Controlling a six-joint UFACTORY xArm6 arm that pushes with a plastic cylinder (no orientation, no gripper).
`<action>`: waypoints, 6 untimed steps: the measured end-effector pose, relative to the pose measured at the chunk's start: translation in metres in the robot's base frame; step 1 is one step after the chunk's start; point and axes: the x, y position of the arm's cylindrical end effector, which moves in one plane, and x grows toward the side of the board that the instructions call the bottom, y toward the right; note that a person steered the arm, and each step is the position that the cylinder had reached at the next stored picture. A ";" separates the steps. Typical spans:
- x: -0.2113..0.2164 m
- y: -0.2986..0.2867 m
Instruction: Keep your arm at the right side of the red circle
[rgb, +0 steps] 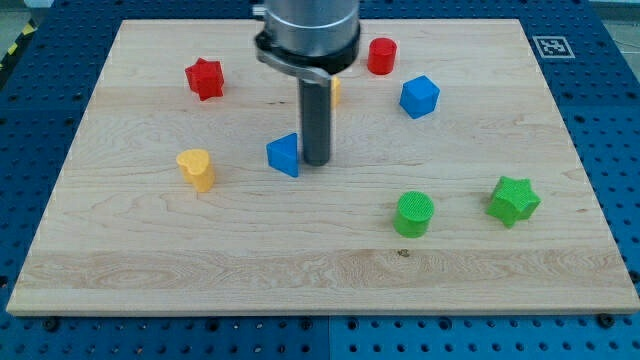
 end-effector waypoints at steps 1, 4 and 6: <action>-0.003 0.070; -0.112 0.209; -0.152 0.196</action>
